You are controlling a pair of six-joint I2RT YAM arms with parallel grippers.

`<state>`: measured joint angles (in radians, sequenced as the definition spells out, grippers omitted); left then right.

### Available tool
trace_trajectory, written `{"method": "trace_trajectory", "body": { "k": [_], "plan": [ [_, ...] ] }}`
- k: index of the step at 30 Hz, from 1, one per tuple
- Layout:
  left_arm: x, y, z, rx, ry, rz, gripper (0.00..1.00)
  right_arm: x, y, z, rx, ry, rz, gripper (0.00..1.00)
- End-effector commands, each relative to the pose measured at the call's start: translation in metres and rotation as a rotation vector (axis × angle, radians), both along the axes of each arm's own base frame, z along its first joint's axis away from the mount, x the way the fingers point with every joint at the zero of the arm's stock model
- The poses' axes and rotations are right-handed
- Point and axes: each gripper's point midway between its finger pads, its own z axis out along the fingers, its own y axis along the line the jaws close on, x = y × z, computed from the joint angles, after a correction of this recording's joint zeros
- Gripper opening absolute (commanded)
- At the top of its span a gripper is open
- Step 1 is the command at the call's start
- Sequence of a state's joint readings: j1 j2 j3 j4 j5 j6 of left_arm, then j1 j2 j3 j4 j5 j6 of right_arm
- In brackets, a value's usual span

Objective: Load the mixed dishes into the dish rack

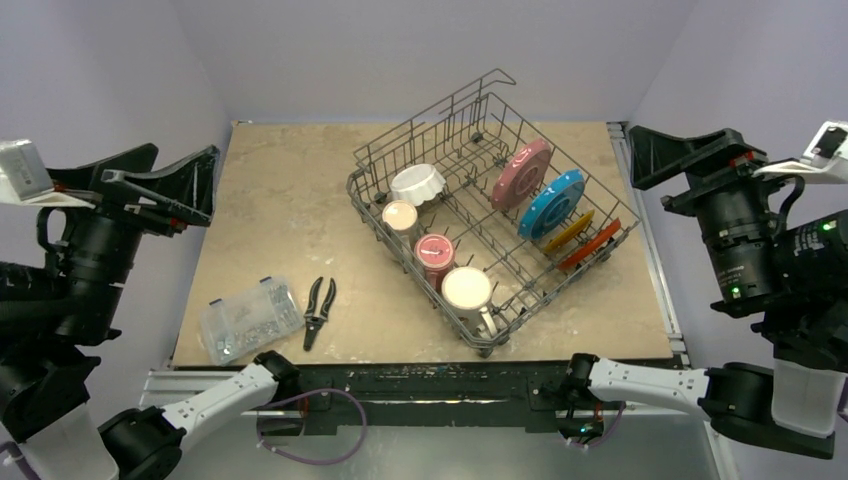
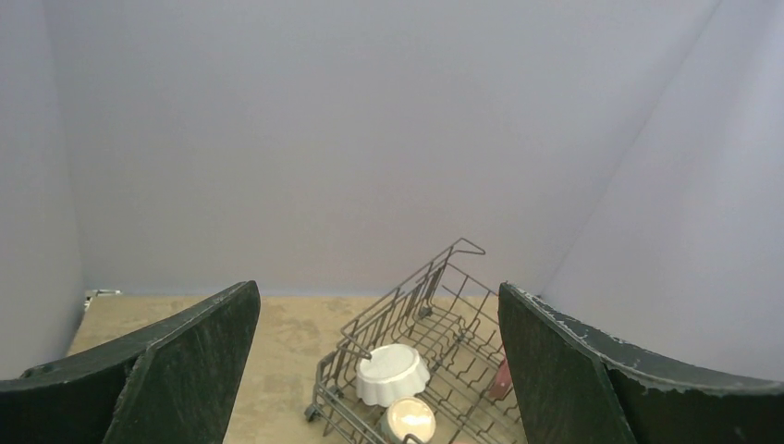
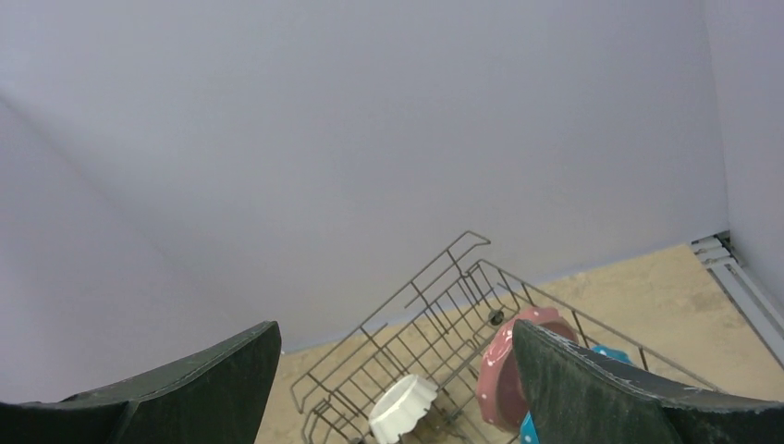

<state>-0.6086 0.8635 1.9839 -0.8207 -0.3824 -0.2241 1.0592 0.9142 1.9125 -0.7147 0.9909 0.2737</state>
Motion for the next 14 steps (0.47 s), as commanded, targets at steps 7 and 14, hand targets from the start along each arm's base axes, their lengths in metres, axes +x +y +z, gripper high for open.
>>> {"method": "trace_trajectory", "body": {
  "k": [7,14],
  "plan": [
    [-0.004,0.025,0.0,0.003,-0.018,0.113,1.0,-0.004,-0.019,0.022,0.071,-0.056,-0.049,0.98],
    [0.001,0.021,-0.01,0.015,0.01,0.109,1.0,-0.004,-0.016,0.009,0.086,-0.026,-0.042,0.98]
  ]
}}
